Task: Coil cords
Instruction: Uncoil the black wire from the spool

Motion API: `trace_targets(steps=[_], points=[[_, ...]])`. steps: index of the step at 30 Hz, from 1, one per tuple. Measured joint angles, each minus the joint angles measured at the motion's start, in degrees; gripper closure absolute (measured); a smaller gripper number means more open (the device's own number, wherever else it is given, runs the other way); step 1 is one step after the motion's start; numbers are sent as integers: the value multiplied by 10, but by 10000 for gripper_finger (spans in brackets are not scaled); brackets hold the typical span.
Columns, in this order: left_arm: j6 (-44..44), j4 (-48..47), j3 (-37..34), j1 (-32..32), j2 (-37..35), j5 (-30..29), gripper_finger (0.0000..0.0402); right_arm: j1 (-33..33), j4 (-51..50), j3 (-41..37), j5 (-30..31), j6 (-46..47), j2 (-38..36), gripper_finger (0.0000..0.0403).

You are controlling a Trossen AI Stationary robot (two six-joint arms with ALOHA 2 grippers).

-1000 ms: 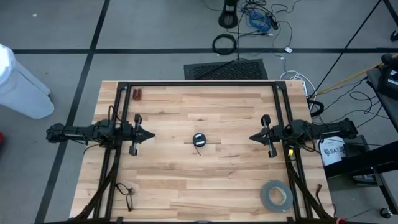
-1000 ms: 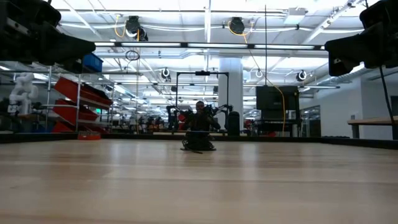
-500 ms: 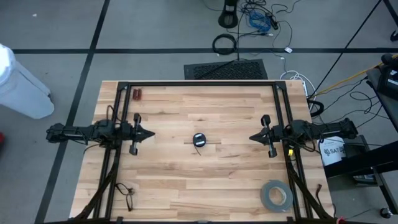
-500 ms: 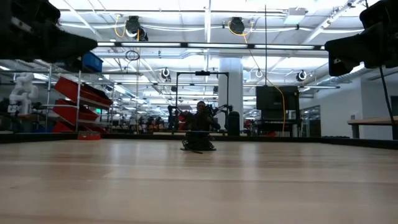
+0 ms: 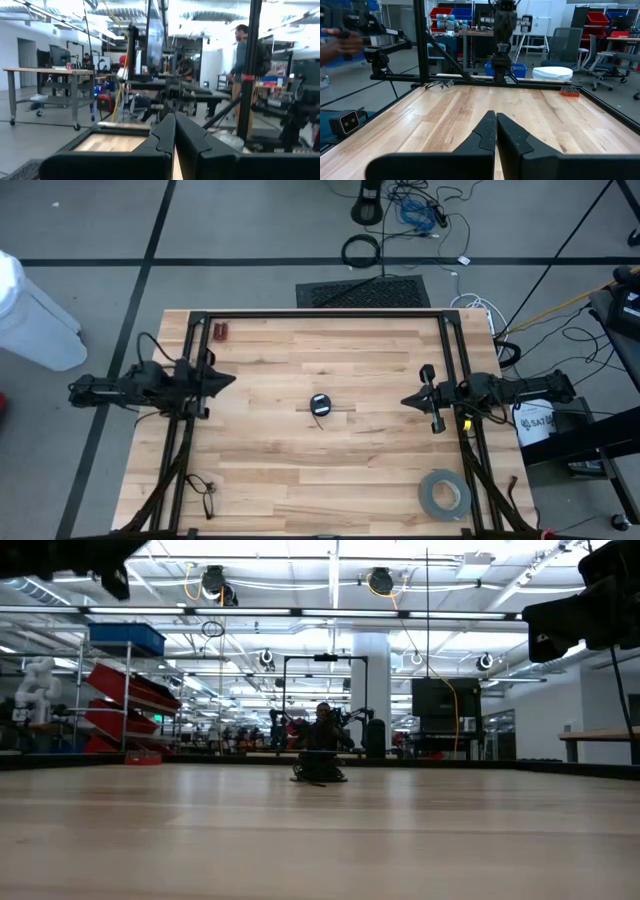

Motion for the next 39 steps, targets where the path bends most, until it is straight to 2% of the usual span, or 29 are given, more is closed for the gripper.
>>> trace_targets(steps=[6, 16, 19, 21, 25, 31, 35, 39], points=[[10, -54, 112, 0, 94, 0, 384, 0, 0, 0, 0, 0, 0, 403], [64, -169, 337, -1, 272, 2, 384, 0, 8, 0, 0, 0, 0, 403], [64, -189, 379, -1, 312, 3, 384, 0, 8, 0, 0, 0, 0, 403], [61, -189, 386, -1, 331, 5, 384, 0, 8, 0, 0, 9, 0, 403], [63, -192, 371, -1, 358, 38, 384, 0, 16, 0, 0, 103, 0, 403], [29, -186, 334, -12, 395, 55, 384, 1, 56, 20, -47, 109, 3, 403], [30, -136, 316, -27, 417, 41, 384, 1, 10, 110, -58, 121, 38, 403], [29, -114, 316, -35, 438, 12, 384, 1, -86, 248, -57, 82, 122, 403]])
